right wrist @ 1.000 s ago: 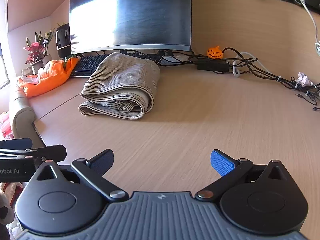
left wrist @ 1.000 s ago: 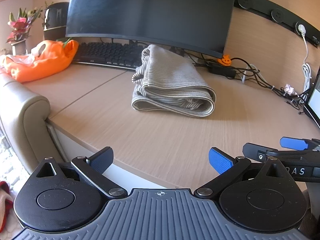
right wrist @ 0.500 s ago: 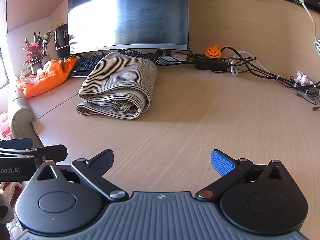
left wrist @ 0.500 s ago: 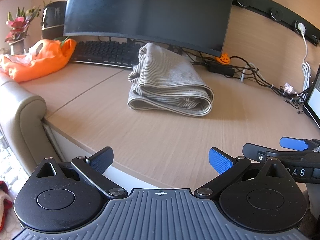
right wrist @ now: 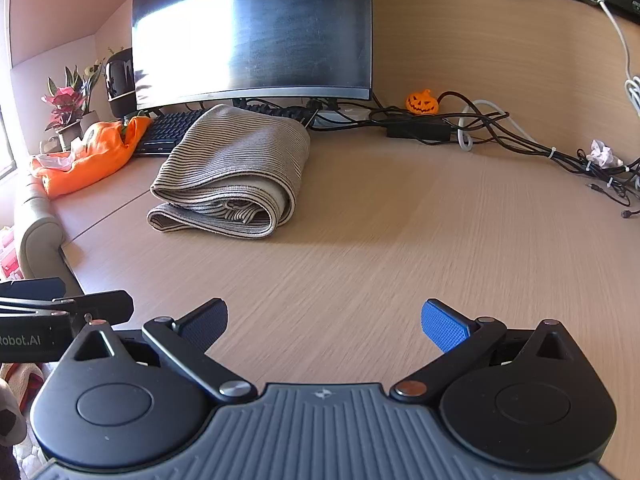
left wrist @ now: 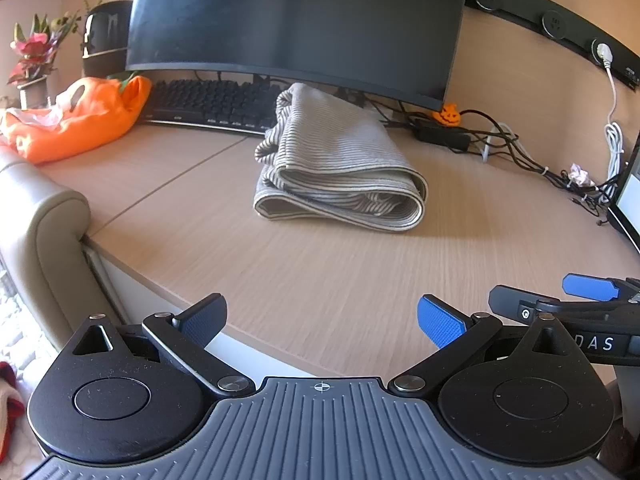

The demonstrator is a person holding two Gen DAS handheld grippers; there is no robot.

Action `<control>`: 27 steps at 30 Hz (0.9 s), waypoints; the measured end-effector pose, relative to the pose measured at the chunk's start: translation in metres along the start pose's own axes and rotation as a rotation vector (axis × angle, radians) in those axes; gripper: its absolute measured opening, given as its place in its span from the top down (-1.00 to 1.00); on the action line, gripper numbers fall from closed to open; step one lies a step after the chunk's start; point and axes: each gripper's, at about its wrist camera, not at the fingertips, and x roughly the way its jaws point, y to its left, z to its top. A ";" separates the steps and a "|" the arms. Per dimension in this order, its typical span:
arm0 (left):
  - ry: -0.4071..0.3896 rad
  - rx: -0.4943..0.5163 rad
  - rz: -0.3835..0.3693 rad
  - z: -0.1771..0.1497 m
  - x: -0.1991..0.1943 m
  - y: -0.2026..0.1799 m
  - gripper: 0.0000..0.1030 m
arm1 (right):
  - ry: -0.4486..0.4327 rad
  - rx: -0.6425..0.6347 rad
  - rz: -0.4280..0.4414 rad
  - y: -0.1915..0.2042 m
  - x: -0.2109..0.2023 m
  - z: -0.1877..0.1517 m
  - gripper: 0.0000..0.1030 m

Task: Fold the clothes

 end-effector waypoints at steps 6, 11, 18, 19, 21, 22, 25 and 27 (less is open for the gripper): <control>0.000 0.000 0.006 0.000 0.000 0.002 -1.00 | 0.000 -0.003 0.002 0.002 0.000 0.000 -1.00; -0.001 0.004 0.012 0.000 -0.001 0.003 -1.00 | 0.000 -0.004 0.004 0.003 -0.001 0.000 -1.00; -0.002 0.003 0.015 -0.001 -0.002 0.005 -1.00 | 0.003 -0.006 0.004 0.004 0.000 -0.001 -1.00; -0.002 0.003 0.016 -0.001 -0.002 0.005 -1.00 | 0.003 -0.006 0.004 0.004 0.000 -0.001 -1.00; -0.001 0.001 0.017 -0.001 -0.001 0.006 -1.00 | 0.005 -0.008 0.004 0.004 0.000 -0.001 -1.00; -0.001 0.000 0.018 -0.001 -0.001 0.006 -1.00 | 0.005 -0.009 0.004 0.005 0.000 -0.001 -1.00; -0.001 0.001 0.020 -0.001 -0.001 0.007 -1.00 | 0.005 -0.010 0.004 0.005 -0.001 -0.001 -1.00; -0.001 0.001 0.021 -0.001 -0.001 0.007 -1.00 | 0.006 -0.009 0.004 0.004 -0.001 -0.001 -1.00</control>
